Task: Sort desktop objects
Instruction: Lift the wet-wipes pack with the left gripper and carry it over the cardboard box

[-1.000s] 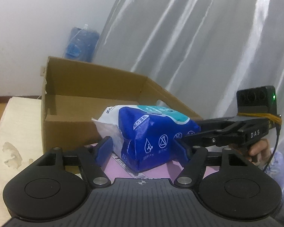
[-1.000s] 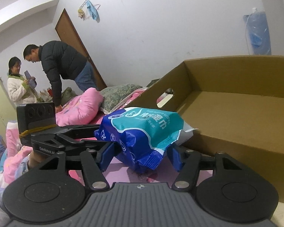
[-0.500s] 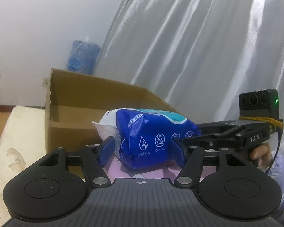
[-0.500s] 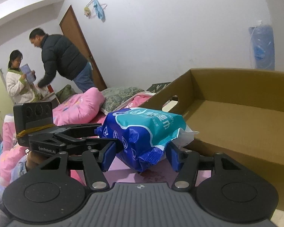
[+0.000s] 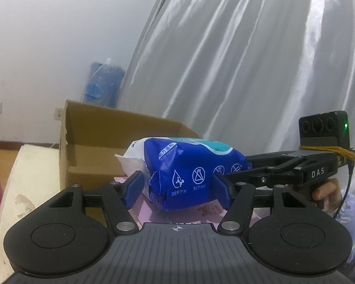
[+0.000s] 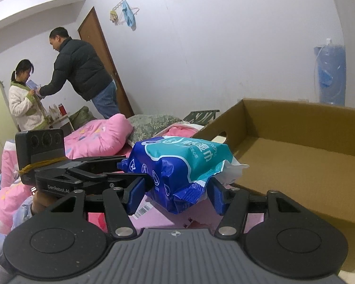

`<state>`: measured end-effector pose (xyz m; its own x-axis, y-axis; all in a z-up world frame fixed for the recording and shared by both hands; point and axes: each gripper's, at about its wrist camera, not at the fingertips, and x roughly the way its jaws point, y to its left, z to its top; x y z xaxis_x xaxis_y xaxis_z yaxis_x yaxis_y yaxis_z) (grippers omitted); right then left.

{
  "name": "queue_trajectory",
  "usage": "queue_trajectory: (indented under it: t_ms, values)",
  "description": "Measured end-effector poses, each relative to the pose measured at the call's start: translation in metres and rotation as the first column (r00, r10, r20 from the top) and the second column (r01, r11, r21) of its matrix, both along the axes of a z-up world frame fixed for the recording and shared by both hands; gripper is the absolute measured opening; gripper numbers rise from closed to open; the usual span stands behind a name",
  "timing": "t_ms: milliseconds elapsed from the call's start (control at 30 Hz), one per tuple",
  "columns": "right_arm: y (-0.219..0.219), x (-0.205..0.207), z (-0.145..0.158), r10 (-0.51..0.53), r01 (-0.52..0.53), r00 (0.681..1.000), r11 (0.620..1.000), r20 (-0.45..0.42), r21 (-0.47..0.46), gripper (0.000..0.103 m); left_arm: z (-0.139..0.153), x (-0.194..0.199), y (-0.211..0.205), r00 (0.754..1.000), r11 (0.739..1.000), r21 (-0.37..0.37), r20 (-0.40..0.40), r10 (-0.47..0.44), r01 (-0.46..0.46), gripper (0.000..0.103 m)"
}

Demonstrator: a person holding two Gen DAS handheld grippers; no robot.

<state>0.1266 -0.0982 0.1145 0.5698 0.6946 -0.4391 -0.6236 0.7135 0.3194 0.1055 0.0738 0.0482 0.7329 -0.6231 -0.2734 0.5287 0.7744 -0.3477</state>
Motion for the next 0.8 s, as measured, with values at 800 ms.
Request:
queue_trajectory:
  t_ms: [800]
  values:
    - [0.012,-0.006,0.031,0.016,-0.013,0.996,1.0,0.085,-0.028,0.061,0.022,0.004,0.005,0.993,1.0,0.01,0.12,0.025,-0.027,0.061]
